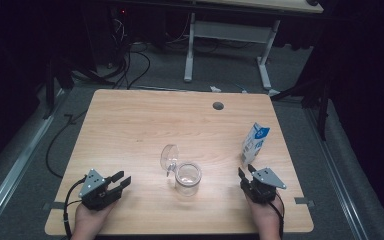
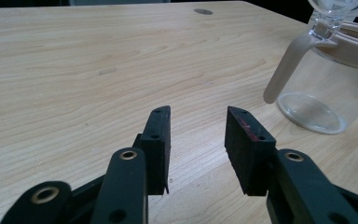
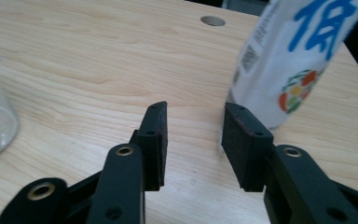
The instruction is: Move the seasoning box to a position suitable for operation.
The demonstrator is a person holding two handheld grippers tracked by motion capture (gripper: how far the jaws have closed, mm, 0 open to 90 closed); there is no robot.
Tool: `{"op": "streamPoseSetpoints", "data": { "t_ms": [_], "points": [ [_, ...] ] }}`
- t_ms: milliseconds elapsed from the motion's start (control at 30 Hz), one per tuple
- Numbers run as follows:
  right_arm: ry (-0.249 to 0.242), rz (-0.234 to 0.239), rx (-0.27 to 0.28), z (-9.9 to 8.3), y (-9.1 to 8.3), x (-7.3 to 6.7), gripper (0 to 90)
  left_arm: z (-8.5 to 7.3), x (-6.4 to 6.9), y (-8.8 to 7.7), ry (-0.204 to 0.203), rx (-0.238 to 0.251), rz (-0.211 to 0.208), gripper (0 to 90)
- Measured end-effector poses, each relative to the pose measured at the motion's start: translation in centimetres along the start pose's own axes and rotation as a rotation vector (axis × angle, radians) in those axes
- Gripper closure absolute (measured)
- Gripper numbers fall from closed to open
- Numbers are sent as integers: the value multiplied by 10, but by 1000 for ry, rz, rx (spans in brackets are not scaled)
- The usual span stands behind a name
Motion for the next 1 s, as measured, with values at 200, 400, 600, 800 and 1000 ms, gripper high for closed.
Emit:
{"op": "streamPoseSetpoints", "data": {
  "t_ms": [200,400,600,800,1000],
  "points": [
    [37,-36,4,14,7,17,425,-2,4,7,0,-3,-24,611],
    [61,-68,-9,26,22,23,320,-3,5,5,15,-2,-31,611],
    [77,-129,-30,38,39,30,215,-4,5,3,8,1,-32,612],
    [92,-159,-33,44,51,33,236,-5,5,4,16,1,-34,612],
    [101,-195,-46,46,57,34,356,-5,6,3,24,3,-35,613]
  ]
}}
Point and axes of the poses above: each handheld gripper's, and its own axes: y roughly forward along the jaws, z roughly out of its top, x roughly to its right, the point moved 1 cm from there along y, roughly forward along the jaws, and after that the axes turned 6 degrees about -z, right-handed, at the moved point
